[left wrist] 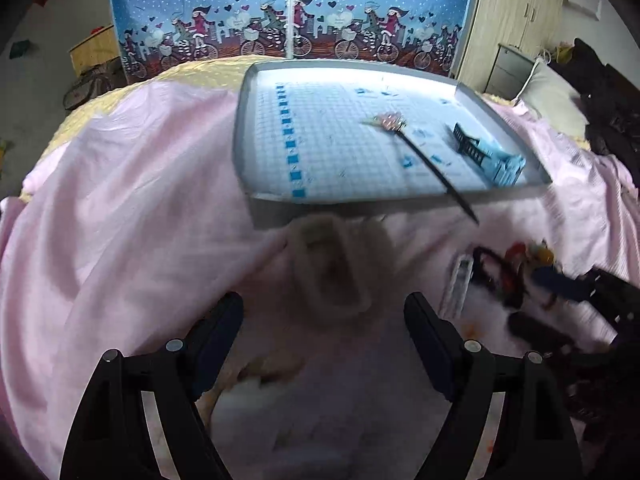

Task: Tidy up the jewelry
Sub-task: 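Grasp the beige claw clip with the left tool while the right tool grasps the black hair tie, then carry the claw clip to the tray with the left tool while the right tool carries the hair tie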

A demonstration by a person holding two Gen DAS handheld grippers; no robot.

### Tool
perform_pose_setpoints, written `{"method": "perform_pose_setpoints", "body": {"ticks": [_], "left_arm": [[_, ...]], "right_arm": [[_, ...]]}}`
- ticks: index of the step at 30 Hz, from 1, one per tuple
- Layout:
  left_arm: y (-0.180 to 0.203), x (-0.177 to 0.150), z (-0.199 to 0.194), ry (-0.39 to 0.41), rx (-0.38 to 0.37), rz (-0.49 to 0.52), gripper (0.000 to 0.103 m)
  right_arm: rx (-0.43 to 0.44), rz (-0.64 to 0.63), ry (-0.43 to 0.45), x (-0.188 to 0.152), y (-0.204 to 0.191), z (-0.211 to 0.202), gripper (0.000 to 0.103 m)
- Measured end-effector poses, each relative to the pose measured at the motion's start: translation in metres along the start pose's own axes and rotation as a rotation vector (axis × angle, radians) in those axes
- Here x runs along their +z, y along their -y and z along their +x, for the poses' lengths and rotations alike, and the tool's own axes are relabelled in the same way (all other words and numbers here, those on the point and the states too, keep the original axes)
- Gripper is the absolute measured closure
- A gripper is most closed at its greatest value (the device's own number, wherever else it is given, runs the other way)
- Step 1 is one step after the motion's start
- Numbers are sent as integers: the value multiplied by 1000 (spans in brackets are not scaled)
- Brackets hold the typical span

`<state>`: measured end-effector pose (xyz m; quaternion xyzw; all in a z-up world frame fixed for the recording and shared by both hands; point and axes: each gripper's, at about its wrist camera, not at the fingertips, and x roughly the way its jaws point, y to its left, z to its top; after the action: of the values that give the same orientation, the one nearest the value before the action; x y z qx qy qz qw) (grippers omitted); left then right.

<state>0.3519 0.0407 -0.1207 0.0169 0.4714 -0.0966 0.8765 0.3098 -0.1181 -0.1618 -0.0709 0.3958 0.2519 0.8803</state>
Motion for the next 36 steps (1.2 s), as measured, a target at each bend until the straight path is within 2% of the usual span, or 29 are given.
{"method": "perform_pose_setpoints", "body": {"ticks": [1, 6, 11, 15, 18, 19, 27, 32, 36], "left_arm": [[0, 2, 2, 1, 0, -4, 25], [-6, 5, 19, -38, 28, -34, 26], [-6, 5, 21, -20, 45, -31, 27], [-8, 4, 21, 5, 44, -43, 42], [-9, 0, 19, 25, -15, -50, 61], [-9, -1, 19, 26, -31, -51, 64], [-13, -6, 8, 73, -137, -94, 64], [-16, -9, 2, 96, -182, -117, 64], [-13, -13, -9, 138, -253, -107, 64]], "right_arm": [[5, 1, -5, 0, 0, 2, 68], [43, 10, -24, 7, 1, 14, 75], [86, 42, -38, 11, 6, 20, 79], [96, 44, -33, 10, 6, 19, 86], [89, 34, -26, 9, 4, 19, 90], [88, 35, -22, 8, 4, 19, 91], [96, 54, 18, 8, 4, 10, 97], [110, 81, 97, 9, 7, -12, 97], [101, 85, 120, 11, 9, -22, 97]]}}
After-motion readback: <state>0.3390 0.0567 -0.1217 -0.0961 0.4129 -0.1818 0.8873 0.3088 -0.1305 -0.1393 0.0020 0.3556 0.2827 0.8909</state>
